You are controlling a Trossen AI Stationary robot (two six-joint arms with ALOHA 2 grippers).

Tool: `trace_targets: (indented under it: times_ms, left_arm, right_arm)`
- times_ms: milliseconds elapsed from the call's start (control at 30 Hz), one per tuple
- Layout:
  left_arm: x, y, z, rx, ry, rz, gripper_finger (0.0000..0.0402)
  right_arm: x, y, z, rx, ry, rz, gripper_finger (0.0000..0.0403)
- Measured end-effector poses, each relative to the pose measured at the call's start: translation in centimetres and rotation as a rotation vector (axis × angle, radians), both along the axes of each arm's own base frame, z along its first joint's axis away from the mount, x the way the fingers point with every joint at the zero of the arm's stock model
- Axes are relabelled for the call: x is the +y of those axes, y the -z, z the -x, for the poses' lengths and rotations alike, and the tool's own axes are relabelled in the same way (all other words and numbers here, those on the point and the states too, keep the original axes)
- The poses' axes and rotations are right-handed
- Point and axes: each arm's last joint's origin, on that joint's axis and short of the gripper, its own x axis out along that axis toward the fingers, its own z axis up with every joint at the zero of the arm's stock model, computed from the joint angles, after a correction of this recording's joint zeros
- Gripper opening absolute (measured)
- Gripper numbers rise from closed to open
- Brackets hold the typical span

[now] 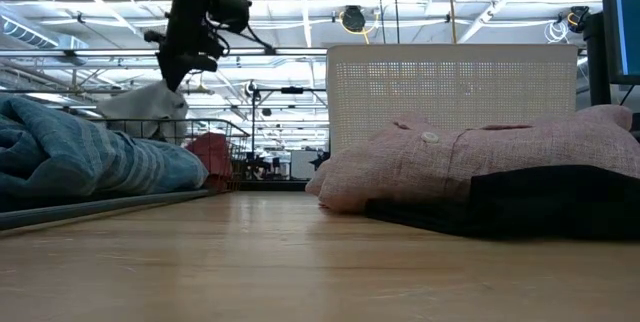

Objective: Pick & Place Cloths
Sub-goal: Put the gray shorts into the black wire basket, then put the black shorts into the black wire basket

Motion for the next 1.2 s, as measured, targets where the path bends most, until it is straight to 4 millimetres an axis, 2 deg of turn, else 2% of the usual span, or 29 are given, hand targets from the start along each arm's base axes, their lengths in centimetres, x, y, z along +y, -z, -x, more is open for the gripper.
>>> trace_targets:
  times_ms: [300, 533, 700, 933, 1067, 1200]
  left_arm:
    - [1.0, 0.3, 0.6, -0.08, -0.044, 0.074, 0.0003]
    - [1.1, 0.3, 0.3, -0.164, -0.052, 0.107, 0.0028]
    - [1.0, 0.3, 0.1, -0.197, -0.048, 0.124, 0.0074]
    - [0.9, 0.3, 0.1, -0.198, -0.042, 0.149, 0.0174]
    - [-0.3, -0.3, 0.5, -0.271, -0.08, 0.246, 0.0211]
    - [-2.8, -2.2, 0.3, -0.381, -0.013, 0.258, 0.0217]
  right_arm:
    - [0.0, 0.0, 0.0, 0.0, 0.0, 0.0, 0.0293]
    - [0.0, 0.0, 0.0, 0.0, 0.0, 0.0, 0.0293]
    - [0.0, 0.0, 0.0, 0.0, 0.0, 0.0, 0.0293]
    - [0.0, 0.0, 0.0, 0.006, -0.015, -0.035, 0.0293]
    - [0.1, 0.4, -0.1, 0.042, -0.019, -0.028, 0.0293]
    - [0.4, 0.8, 0.0, 0.098, -0.001, -0.008, 0.0293]
